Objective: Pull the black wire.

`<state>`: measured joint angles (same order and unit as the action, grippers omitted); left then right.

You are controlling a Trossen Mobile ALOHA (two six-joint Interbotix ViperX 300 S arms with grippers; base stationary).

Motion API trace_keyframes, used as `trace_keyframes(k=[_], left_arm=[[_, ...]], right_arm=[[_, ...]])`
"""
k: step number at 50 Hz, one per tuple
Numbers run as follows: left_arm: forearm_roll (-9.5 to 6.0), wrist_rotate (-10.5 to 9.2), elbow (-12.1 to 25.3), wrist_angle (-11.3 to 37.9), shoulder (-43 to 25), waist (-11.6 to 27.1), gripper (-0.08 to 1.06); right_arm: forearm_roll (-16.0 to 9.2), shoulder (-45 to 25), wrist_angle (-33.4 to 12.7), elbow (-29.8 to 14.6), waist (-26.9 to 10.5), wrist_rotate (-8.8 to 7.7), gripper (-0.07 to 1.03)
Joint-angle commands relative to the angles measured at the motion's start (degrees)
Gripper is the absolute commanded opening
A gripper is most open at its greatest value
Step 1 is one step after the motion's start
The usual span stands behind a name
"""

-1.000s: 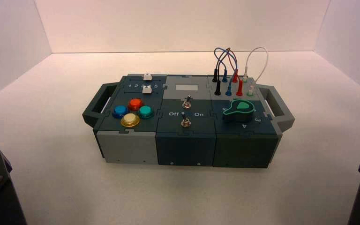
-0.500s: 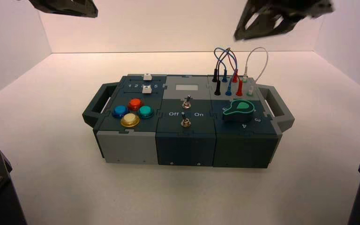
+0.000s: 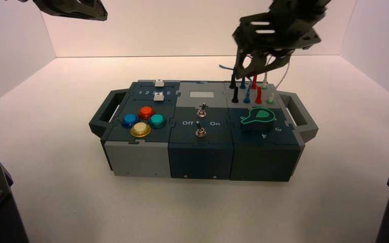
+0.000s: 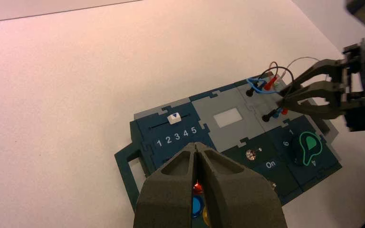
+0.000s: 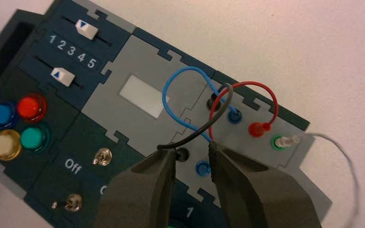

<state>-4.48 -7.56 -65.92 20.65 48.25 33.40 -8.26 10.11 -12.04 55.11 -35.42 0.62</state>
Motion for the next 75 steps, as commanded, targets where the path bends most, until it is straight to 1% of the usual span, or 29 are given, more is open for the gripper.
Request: trace_keyframes(k=[1, 11, 14, 17, 22, 35, 51, 59, 65, 68, 75], left_arm=[[0.00, -0.09, 0.9, -0.6, -0.2, 0.2, -0.03], [0.00, -0.09, 0.9, -0.6, -0.2, 0.2, -0.03], [0.00, -0.09, 0.9, -0.6, -0.3, 0.2, -0.03], [0.00, -0.09, 0.9, -0.6, -0.2, 0.2, -0.03], [0.00, -0.09, 0.9, -0.6, -0.2, 0.2, -0.03], [0.00, 0.00, 1.1, -0.6, -0.2, 0.2, -0.03], [0.00, 0.00, 1.3, -0.6, 0.1, 0.2, -0.03], [0.09, -0.09, 1.5, -0.6, 0.2, 0.2, -0.03], [0.09, 0.00, 1.6, -0.6, 0.2, 0.2, -0.03], [0.00, 0.00, 1.6, -0.6, 0.2, 0.2, -0.03], [0.00, 0.18, 1.8, -0.6, 0.1, 0.2, -0.03]], right_arm=[[0.0, -1.0, -0.1, -2.1, -0.4, -0.09, 0.39], [-0.3, -1.1, -2.0, -2.2, -0.4, 0.00, 0.39], [-0.4, -0.9, -2.8, -2.1, -0.9, 0.00, 0.39], [-0.4, -0.3, -3.7, -2.0, -2.4, 0.18, 0.39], [-0.6, -0.4, -3.9, -2.3, -3.9, 0.35, 0.39], [-0.4, -2.5, -3.8, -3.7, -4.0, 0.26, 0.39], [0.1, -2.9, -3.3, -2.6, -3.3, 0.26, 0.39], [1.0, -3.9, -3.2, -3.0, -2.8, 0.26, 0.39], [1.3, -5.1, -3.2, -3.3, -1.4, 0.26, 0.39], [1.3, -5.3, -3.3, -3.4, -0.8, 0.26, 0.39], [1.3, -5.4, -3.2, -3.7, -0.8, 0.26, 0.39]])
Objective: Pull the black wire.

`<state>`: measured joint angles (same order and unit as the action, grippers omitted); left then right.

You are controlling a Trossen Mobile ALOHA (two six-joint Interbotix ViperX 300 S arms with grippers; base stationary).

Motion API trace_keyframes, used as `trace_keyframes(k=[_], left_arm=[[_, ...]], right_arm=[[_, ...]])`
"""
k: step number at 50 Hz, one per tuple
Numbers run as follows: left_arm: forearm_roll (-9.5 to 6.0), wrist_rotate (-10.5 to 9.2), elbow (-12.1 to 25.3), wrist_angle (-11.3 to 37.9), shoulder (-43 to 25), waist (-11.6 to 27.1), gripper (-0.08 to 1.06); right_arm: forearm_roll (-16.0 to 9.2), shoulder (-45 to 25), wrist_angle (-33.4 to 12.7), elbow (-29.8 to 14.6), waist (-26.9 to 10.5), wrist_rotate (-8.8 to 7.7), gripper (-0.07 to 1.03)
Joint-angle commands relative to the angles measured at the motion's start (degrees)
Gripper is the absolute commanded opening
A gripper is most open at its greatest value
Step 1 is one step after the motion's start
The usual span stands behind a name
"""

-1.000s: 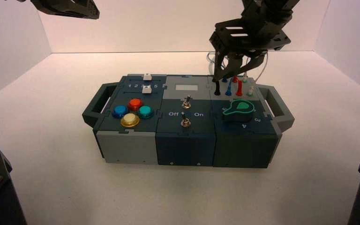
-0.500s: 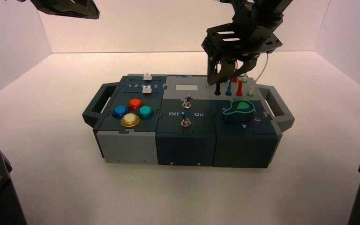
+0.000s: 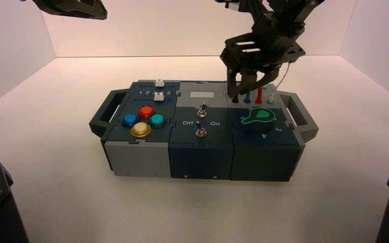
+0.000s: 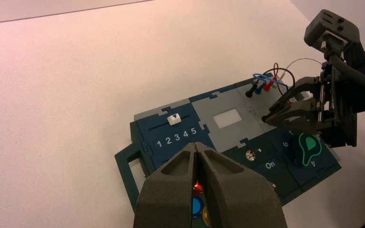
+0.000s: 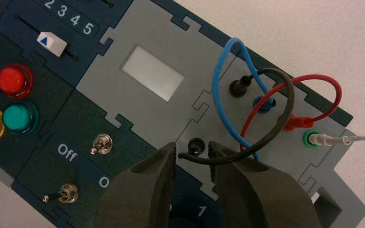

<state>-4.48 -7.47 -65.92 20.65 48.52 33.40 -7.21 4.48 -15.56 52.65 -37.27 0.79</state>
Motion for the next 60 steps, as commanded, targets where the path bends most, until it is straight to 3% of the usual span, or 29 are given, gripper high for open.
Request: trace_keyframes(k=[1, 8, 18, 44, 60], left_arm=[[0.09, 0.09, 1.8, -0.6, -0.1, 0.2, -0.03], [0.09, 0.09, 1.8, -0.6, -0.1, 0.2, -0.03], [0.09, 0.09, 1.8, -0.6, -0.1, 0.2, -0.03], [0.26, 0.26, 2.0, -0.9, -0.4, 0.2, -0.03], [0.35, 0.26, 2.0, -0.9, -0.3, 0.2, -0.03]], right_arm=[[0.3, 0.2, 0.4, -1.2, 1.1, 0.09, 0.39], [0.3, -0.3, 0.4, -1.7, 1.1, 0.09, 0.32], [0.4, -0.7, 0.3, -2.0, 1.1, -0.09, -0.02], [0.6, 7.2, -0.1, -2.3, 0.9, 0.00, -0.02], [0.4, 4.5, -0.3, -4.9, 0.2, 0.00, -0.02]])
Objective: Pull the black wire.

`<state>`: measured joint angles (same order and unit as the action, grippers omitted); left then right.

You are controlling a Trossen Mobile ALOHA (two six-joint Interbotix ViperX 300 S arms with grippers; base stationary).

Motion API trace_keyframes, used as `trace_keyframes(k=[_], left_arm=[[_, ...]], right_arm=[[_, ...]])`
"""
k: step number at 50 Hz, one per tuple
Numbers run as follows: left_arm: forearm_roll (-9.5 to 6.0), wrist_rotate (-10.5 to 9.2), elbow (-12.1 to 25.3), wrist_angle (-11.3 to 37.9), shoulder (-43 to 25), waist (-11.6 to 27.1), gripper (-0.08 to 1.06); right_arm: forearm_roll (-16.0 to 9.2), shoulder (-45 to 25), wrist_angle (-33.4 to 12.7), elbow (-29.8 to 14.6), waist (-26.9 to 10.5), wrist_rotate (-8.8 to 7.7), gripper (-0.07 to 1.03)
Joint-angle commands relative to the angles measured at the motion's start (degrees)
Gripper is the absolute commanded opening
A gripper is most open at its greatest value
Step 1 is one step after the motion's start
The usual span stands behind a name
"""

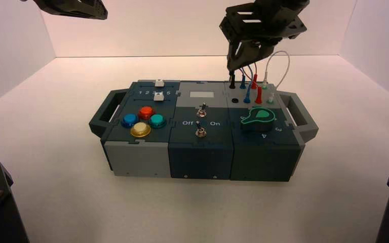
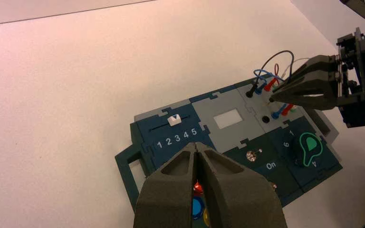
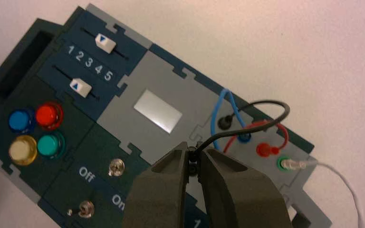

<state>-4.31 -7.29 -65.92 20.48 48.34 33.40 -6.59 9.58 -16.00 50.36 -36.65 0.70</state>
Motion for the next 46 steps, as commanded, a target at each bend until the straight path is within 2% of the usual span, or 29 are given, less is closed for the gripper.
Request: trace_keyframes(k=[1, 13, 15, 18, 22, 37, 46], left_arm=[[0.18, 0.09, 2.0, -0.7, -0.1, 0.2, -0.03], [0.26, 0.09, 2.0, -0.7, 0.1, 0.2, -0.03], [0.26, 0.09, 2.0, -0.8, 0.1, 0.2, -0.03], [0.35, 0.09, 2.0, -0.8, 0.1, 0.2, -0.03], [0.44, 0.09, 1.8, -0.8, 0.1, 0.2, -0.03], [0.53, 0.09, 1.5, -1.4, 0.1, 0.2, -0.03], [0.62, 0.09, 1.7, -1.4, 0.1, 0.2, -0.03]], right_arm=[[-0.2, -1.0, 0.2, -3.0, -0.6, 0.09, -0.02], [-0.3, -5.4, -1.8, -6.0, -0.9, 0.00, -0.01], [-0.3, -6.1, -2.4, -6.4, -0.9, 0.00, 0.06], [-0.4, -6.9, -2.6, -6.6, -0.9, 0.00, 0.24], [-0.4, -7.0, -2.6, -6.6, -0.9, 0.00, 0.40], [-0.3, -6.1, -2.7, -5.4, -1.2, -0.62, 0.47], [-0.3, -5.0, -3.3, -4.9, -1.6, -0.62, 0.48]])
